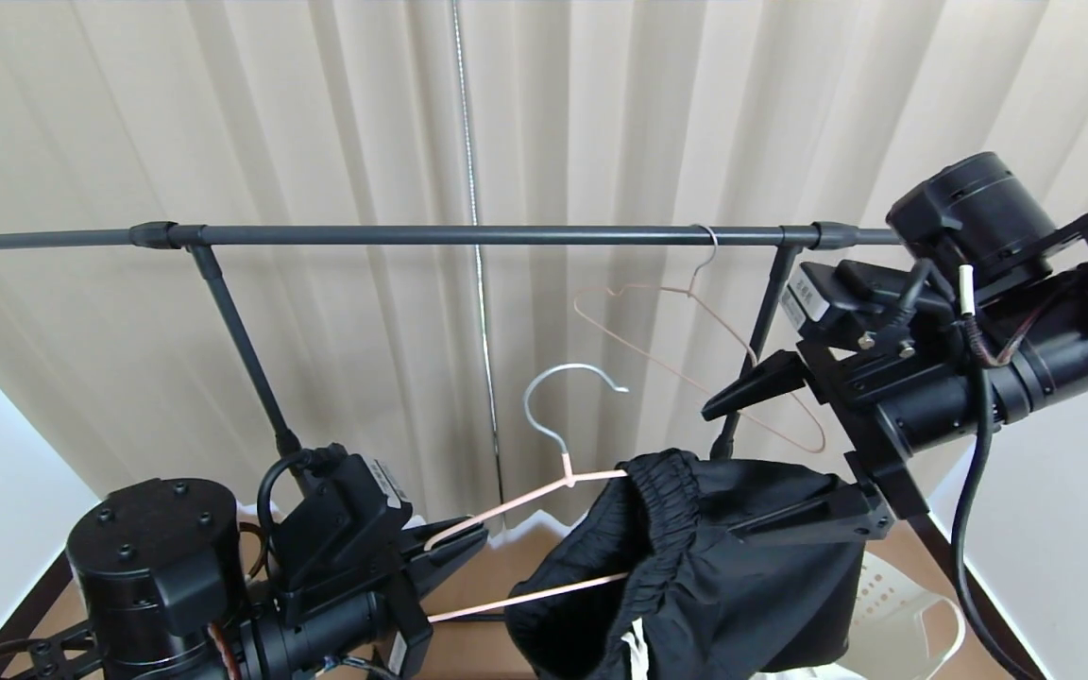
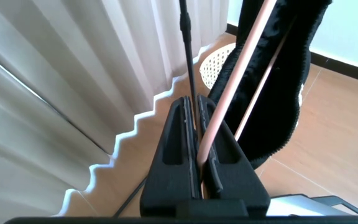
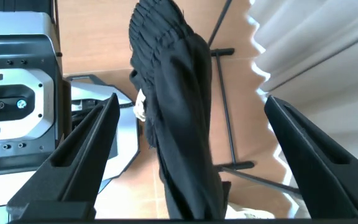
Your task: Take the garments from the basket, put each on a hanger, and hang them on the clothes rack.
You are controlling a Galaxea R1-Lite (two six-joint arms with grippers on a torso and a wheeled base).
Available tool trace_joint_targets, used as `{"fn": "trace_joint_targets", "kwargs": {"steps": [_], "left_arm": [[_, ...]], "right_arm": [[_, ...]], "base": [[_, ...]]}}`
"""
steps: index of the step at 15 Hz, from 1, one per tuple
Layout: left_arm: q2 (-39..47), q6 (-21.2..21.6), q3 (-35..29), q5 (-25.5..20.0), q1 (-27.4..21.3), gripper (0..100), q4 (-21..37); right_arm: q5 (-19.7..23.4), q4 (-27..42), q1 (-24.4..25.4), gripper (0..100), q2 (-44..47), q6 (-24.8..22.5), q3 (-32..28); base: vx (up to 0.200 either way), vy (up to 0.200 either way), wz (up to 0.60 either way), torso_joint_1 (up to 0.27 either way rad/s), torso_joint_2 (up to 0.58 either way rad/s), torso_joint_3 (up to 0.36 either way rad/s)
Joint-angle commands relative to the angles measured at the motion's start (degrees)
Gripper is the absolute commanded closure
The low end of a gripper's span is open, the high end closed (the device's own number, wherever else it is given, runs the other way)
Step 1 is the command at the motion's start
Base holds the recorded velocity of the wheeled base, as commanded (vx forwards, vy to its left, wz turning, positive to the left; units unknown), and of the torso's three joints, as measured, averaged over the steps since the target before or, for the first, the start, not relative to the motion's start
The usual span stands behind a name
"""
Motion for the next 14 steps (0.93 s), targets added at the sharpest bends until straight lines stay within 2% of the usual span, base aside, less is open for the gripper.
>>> {"fn": "trace_joint_targets", "kwargs": {"steps": [1, 4, 14], "left_arm": [[0.0, 0.0, 0.2, 0.1, -0.8, 100, 0.0], [-0.2, 0.0, 0.1, 0.3, -0.8, 100, -0.1], [-0.1, -0.2, 0.0, 0.3, -0.8, 100, -1.7]], "right_arm": [[-0.5, 0.0, 2.3, 0, 2.6, 0.0, -0.6], [-2.3, 0.0, 3.4, 0, 4.6, 0.3, -1.5], [-3.9, 0.0, 4.3, 0, 5.6, 0.7, -3.0]], "base": [[0.000, 0.000, 0.00, 0.000, 0.00, 0.000], [0.000, 0.000, 0.00, 0.000, 0.00, 0.000], [0.000, 0.000, 0.00, 0.000, 0.00, 0.000]]}}
